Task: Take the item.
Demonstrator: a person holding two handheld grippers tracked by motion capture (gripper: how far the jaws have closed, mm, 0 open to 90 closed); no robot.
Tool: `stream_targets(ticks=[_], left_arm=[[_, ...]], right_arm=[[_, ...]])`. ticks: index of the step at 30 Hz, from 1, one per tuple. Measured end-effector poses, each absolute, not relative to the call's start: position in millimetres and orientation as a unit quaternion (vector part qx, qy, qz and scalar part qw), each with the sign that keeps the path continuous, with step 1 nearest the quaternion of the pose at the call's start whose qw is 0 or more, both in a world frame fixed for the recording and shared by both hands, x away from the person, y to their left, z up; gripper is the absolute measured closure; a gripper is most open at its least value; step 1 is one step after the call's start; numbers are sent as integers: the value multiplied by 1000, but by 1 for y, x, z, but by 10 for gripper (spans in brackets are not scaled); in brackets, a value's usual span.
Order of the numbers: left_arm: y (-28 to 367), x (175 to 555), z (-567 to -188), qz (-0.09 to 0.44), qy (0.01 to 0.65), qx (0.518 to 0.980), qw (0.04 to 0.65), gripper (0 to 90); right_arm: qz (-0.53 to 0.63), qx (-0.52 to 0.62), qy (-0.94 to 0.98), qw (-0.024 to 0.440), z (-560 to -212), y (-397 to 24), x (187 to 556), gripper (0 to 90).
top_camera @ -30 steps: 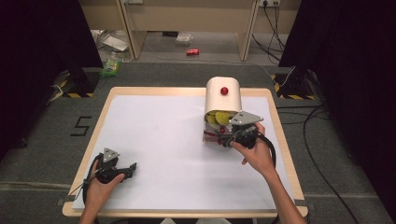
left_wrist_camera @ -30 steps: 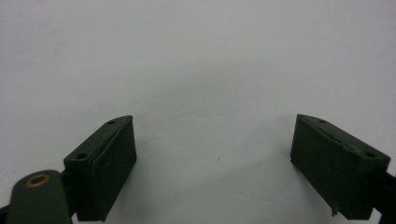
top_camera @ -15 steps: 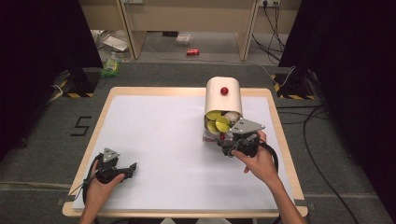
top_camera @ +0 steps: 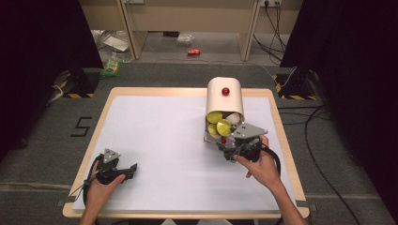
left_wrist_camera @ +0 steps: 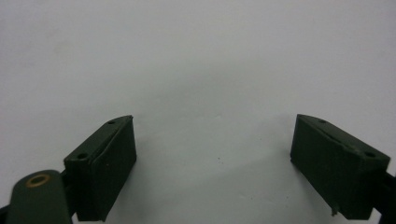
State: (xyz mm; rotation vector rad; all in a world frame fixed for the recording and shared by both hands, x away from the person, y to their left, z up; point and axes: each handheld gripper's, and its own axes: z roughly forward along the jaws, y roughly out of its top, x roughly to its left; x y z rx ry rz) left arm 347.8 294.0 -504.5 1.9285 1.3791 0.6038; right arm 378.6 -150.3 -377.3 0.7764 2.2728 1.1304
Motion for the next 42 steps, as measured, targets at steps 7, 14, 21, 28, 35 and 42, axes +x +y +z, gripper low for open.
stream_targets(ticks=[7,14,21,28,35,42], left_arm=[[294,348,-505,232,530,741,341,135],[294,348,-504,232,530,741,341,136],[294,348,-505,232,530,741,341,136],[294,348,-505,232,530,741,341,136],[294,348,-505,232,530,741,341,136],[294,348,-504,232,529,742,340,136]], right_arm=[[417,284,829,240,-379,-151,374,299],[421,287,826,242,-381,-150,368,292],[415,284,830,240,-382,-150,362,292],[412,280,833,240,-383,-150,357,298],[409,279,834,242,-384,-150,355,307],[407,277,836,242,-384,-149,354,307]])
